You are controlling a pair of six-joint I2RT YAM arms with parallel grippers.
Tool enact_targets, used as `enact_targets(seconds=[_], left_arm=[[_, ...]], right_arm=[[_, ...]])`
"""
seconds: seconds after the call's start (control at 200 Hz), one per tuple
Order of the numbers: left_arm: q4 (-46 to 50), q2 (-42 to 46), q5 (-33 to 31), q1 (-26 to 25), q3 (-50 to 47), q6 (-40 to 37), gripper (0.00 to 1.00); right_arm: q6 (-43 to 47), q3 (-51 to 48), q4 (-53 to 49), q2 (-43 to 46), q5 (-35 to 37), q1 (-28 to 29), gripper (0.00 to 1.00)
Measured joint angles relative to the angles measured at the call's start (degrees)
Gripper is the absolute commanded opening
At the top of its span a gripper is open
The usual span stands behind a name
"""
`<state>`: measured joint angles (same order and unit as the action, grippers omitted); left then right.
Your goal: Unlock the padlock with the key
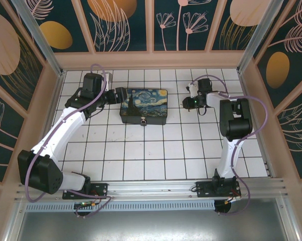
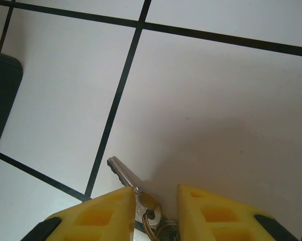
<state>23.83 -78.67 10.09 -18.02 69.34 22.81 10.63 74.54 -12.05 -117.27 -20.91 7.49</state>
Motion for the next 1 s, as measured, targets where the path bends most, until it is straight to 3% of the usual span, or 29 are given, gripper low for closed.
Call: enact_targets(seconds=[0.15,0.42,0.821,1.001], left_arm=[[0.0,0.0,-0.2,0.0,0.0,-0.1,0.82],[0.0,0.3,-0.3,0.0,0.0,-0.2,0.83],[0.0,0.7,-1.2,0.0,0.0,-0.3,0.81],[0.0,0.7,-0.4,-0.2,0.0,-0.3,0.78]], right_arm=[[0.0,-0.1,0.2,0.0,0.5,0.0,0.20],[0.0,-0.2,0.4,0.0,1.6,0.6,0.19],[-0.2,-2.8,2.4,1.7,1.2,1.7,0.00],[-0.2,-5.0,2.8,3.3,0.9,1.7,0.00]])
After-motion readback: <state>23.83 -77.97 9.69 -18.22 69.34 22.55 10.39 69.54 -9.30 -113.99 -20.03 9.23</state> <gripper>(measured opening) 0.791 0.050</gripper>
